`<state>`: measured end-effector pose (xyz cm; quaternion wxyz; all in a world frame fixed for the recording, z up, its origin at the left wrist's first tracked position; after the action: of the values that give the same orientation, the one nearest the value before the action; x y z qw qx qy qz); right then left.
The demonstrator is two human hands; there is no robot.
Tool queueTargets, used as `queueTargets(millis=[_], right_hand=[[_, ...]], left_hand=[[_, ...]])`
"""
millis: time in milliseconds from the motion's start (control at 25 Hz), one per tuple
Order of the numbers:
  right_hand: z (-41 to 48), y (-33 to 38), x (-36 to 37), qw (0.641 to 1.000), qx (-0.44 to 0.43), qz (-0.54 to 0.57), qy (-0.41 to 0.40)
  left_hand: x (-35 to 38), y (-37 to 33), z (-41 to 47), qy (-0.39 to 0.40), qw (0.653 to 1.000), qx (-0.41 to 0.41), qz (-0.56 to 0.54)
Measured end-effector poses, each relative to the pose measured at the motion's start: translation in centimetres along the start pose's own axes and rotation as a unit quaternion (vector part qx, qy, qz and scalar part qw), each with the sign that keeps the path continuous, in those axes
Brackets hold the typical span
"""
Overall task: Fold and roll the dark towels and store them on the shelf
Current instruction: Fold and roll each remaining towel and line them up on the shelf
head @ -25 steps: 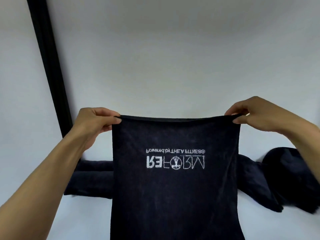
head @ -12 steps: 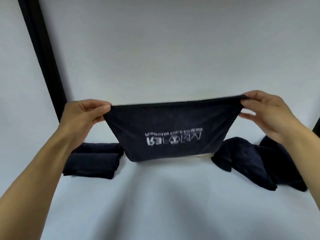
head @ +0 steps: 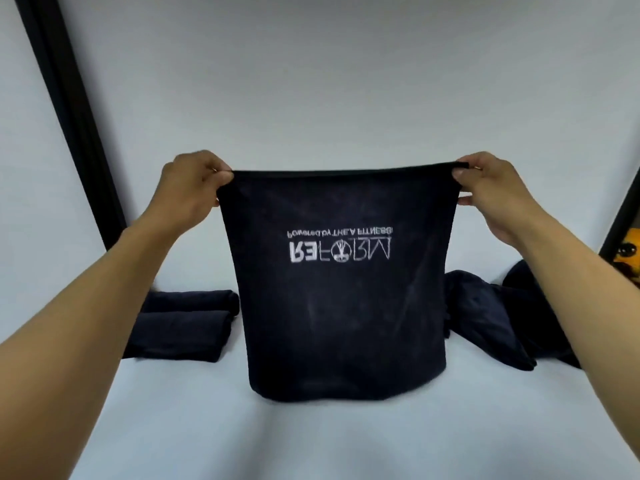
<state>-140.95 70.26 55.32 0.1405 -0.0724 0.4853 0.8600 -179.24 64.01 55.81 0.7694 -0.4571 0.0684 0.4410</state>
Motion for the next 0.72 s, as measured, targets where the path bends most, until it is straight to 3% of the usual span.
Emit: queueTargets(millis=[120,280,440,600,720], right_hand=[[-1.8,1.6,-0.5,0.99,-0.007,0.141,-0.002],[-6.3,0.0,-1.1,0.974,0.04,0.221,0.019],[-10.5,-6.3,-0.6,0.96,0.175,0.196,0.094],[-14.2,-13.9,1.7,0.93,0.318,0.056,0.173],[-13.8,-17.1,3.7,0.925,0.342,0.006,0.163]], left_hand=[[-1.4,-0.5,-1.3,0.002,0.976,-0.024,-0.217],[-1.6,1.1,-6.0,0.076,0.939,-0.067,-0.33],[2.2,6.1,-10.6,0.17,0.917,-0.189,-0.308],[8.2,11.9,-14.7,0.242,0.888,-0.335,-0.2],[11.5,14.0,-14.9,0.192,0.89,-0.37,-0.186]])
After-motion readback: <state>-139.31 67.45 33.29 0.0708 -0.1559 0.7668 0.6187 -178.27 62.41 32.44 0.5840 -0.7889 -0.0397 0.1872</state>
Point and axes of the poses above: each hand's wrist, its own z-axis towards the middle knuckle, its own x-axis out of the palm, y = z × x, the point moved 1 cm from there along z, towards the middle knuckle, and after that the axes turned 3 degrees about -x, right-handed, at the moved point
